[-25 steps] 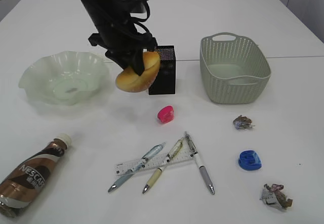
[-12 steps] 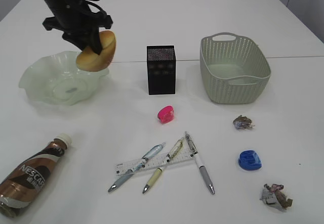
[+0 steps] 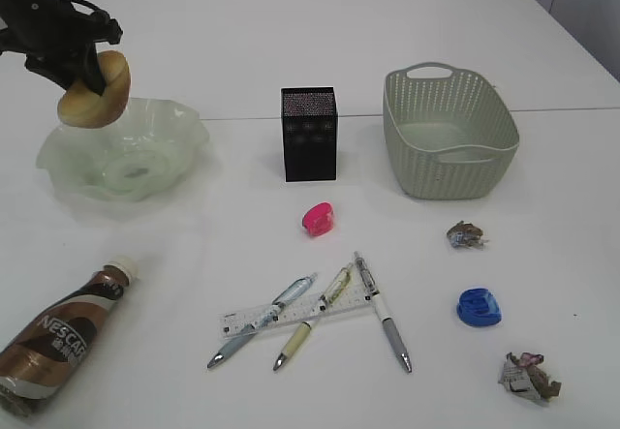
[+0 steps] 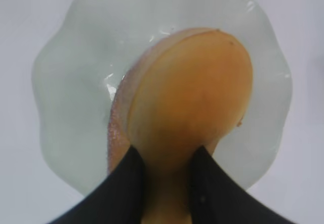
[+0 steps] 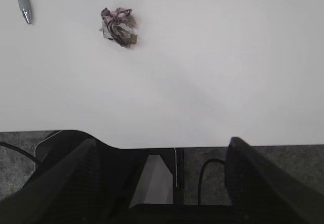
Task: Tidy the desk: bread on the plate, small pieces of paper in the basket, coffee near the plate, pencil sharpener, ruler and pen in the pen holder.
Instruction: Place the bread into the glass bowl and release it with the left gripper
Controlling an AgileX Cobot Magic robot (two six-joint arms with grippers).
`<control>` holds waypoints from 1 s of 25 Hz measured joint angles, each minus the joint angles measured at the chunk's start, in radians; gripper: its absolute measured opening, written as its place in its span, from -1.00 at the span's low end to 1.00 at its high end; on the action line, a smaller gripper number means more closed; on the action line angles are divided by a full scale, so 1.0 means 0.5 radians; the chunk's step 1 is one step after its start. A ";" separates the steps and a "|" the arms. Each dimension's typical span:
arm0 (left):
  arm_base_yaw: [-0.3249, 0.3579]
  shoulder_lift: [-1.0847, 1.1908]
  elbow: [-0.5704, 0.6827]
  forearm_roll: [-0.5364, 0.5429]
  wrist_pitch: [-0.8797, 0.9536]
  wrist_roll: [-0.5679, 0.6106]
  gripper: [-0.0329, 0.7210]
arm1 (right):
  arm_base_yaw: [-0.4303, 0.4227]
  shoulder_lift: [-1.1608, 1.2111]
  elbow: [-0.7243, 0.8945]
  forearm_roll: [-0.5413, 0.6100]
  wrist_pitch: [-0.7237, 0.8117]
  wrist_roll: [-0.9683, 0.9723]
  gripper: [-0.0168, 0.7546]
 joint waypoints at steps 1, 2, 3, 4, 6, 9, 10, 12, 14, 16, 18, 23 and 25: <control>0.000 0.000 0.000 -0.010 0.000 0.000 -0.45 | 0.000 0.000 0.000 0.000 0.000 0.000 0.51; 0.000 0.006 0.000 -0.021 0.000 0.000 -0.42 | 0.000 0.000 0.000 0.000 0.000 0.000 0.51; 0.000 0.010 0.000 -0.035 0.000 0.000 -0.38 | 0.000 0.000 0.000 0.000 0.000 0.000 0.51; 0.000 0.013 0.000 -0.042 0.000 0.000 -0.34 | 0.000 0.000 0.000 0.000 0.004 0.000 0.51; 0.000 0.036 0.000 -0.043 0.000 0.000 -0.23 | 0.000 0.000 0.000 0.000 0.022 0.000 0.51; 0.000 0.064 0.000 -0.050 0.000 0.000 0.05 | 0.000 0.000 0.000 0.000 0.067 0.000 0.51; 0.000 0.068 0.000 -0.068 0.000 0.000 0.17 | 0.000 0.000 0.000 0.000 0.076 0.000 0.51; 0.000 0.072 0.004 -0.091 0.003 0.000 0.39 | 0.000 0.000 0.000 0.000 0.085 0.000 0.51; 0.000 0.072 0.003 -0.117 0.003 0.000 0.54 | 0.000 0.000 0.000 0.000 0.086 0.000 0.51; 0.000 0.072 0.003 -0.131 0.003 0.000 0.60 | 0.000 0.000 0.000 0.000 0.090 0.000 0.51; 0.000 0.072 0.003 -0.140 0.003 0.000 0.62 | 0.000 0.000 0.000 0.000 0.090 0.000 0.51; 0.000 0.072 0.003 -0.143 0.003 0.000 0.62 | 0.000 0.000 0.000 0.000 0.090 0.000 0.51; 0.000 0.058 0.003 -0.143 0.003 0.000 0.62 | 0.000 0.000 0.000 0.000 0.090 0.000 0.51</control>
